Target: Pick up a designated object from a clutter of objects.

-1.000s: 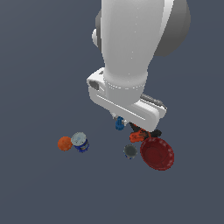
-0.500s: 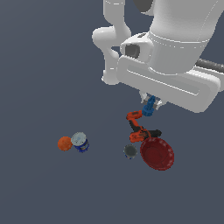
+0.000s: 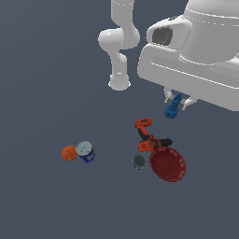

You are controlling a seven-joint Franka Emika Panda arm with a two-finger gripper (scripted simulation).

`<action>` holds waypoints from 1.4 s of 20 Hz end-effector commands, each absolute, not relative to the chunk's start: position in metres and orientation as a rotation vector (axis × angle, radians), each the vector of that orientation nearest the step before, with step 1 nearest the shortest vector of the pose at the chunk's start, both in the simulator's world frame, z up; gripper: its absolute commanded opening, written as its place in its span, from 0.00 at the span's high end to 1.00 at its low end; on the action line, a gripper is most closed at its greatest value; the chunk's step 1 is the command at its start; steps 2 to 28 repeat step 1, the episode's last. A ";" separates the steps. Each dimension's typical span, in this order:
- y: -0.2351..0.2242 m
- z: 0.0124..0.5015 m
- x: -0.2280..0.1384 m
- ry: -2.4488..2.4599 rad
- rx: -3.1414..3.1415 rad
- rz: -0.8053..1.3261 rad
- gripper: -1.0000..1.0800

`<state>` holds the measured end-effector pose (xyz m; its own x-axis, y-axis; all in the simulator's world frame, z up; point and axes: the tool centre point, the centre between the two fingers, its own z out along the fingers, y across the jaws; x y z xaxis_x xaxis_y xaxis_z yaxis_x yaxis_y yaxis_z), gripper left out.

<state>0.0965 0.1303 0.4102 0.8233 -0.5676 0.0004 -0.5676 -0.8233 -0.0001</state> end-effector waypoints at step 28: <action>0.132 0.412 0.097 0.935 -2.999 0.000 1.00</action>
